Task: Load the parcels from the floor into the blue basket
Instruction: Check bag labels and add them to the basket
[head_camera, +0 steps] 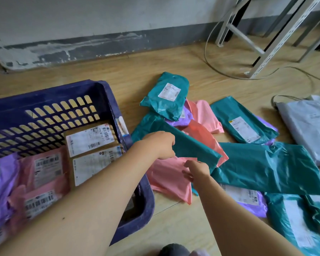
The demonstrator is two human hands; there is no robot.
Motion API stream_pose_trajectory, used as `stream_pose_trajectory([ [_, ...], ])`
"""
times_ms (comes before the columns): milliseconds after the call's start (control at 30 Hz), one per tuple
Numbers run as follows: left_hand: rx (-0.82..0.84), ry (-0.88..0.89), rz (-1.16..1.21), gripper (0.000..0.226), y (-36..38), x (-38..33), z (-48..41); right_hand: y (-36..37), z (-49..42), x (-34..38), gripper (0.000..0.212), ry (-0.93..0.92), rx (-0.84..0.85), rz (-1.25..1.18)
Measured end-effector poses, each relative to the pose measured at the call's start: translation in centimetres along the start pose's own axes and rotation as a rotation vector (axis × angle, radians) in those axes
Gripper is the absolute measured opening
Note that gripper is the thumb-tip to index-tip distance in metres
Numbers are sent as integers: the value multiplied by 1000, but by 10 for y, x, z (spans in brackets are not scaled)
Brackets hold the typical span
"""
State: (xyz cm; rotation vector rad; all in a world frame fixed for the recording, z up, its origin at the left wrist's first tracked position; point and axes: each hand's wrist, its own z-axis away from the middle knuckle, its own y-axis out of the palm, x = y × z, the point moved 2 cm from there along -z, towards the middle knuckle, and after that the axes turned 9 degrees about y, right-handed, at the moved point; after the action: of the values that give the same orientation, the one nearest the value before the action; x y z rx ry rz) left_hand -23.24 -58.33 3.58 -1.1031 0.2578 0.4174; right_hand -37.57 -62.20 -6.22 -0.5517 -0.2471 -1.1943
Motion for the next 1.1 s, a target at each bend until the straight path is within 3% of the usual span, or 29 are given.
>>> stream_pose_trajectory([
  [133,-50,-9,-9,9,1,1,-3,-1,-9,1,5,60,-6,-85],
  [300,-135,-11,76,5,-4,1,-1,-6,-4,7,20,40,-8,-126],
  [367,-194,-22,132,21,-8,1,2,-9,5,11,20,35,-31,-42],
  [467,-289,-23,229,28,-19,-2,11,-16,19,20,26,46,6,53],
  [567,-378,-43,306,23,-27,-4,24,-23,37,32,17,32,-8,128],
  [733,-456,-106,383,18,-40,-6,51,-28,89,67,25,-96,62,58],
  [933,-536,-201,529,15,-60,-5,99,-22,155,92,14,-278,-115,-12],
  [1100,-564,-319,1054,37,-68,-5,136,-19,213,94,15,-431,-51,-158],
])
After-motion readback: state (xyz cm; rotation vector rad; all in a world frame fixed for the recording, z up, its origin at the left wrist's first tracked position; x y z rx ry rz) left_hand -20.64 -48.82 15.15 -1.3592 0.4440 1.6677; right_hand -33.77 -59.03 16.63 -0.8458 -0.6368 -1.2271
